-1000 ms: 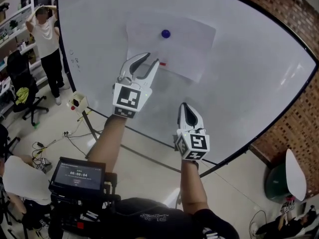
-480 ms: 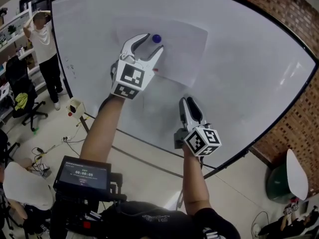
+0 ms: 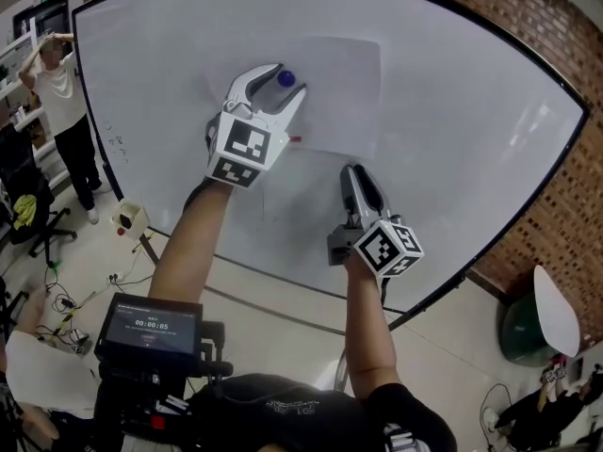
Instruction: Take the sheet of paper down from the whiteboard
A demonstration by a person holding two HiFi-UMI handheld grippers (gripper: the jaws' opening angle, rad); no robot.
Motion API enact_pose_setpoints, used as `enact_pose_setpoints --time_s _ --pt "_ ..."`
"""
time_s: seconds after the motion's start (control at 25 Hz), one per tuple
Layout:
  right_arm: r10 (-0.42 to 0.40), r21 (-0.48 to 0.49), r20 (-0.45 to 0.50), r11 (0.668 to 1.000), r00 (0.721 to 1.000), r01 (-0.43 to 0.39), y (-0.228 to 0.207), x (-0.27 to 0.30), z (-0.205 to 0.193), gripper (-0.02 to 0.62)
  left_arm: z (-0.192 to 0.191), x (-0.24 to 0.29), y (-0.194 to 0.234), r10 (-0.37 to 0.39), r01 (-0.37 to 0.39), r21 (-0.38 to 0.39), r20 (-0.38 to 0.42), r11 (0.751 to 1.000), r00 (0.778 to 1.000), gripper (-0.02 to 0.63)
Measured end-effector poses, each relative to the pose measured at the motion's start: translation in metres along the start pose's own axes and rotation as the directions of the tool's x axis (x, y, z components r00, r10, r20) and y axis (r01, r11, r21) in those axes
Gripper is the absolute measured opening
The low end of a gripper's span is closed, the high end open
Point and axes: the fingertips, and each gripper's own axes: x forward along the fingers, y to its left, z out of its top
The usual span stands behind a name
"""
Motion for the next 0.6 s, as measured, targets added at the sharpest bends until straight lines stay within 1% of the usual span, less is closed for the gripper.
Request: enact_pose_setpoints --time_s 0.12,0.2,0.32,0.48,0.52,0.6 --pt "0.021 0.046 0.035 0.999 0.999 -0.022 0.001 0.013 0.005 0.129 -0.010 0.003 0.009 -0.015 0.015 -0.009 0.012 1.000 1.000 0.190" --pt "0.036 0.059 0.057 0.997 0.998 -0.039 0.003 0.013 0.013 0.129 -0.008 0.003 0.006 -0.025 0.025 -0.005 0.019 1.000 1.000 0.190" --pt "0.044 0.036 0.081 0.998 0.996 -0.047 0.009 0.017 0.025 0.132 -0.007 0.002 0.004 -0.036 0.036 0.005 0.023 0.999 0.999 0.189" --pt "0.053 0.017 0.098 0.998 0.994 -0.055 0.014 0.025 0.033 0.115 -0.008 0.002 0.001 -0.045 0.045 0.024 0.028 0.999 0.999 0.181" --pt "0.045 0.013 0.100 0.999 0.994 -0.046 0.014 0.028 0.033 0.106 -0.010 0.003 0.001 -0.048 0.047 0.025 0.027 0.999 0.998 0.179" --pt "0.020 0.005 0.098 1.000 0.995 -0.020 0.012 0.035 0.029 0.043 -0.014 0.003 0.006 -0.050 0.049 0.024 0.029 0.999 0.998 0.172"
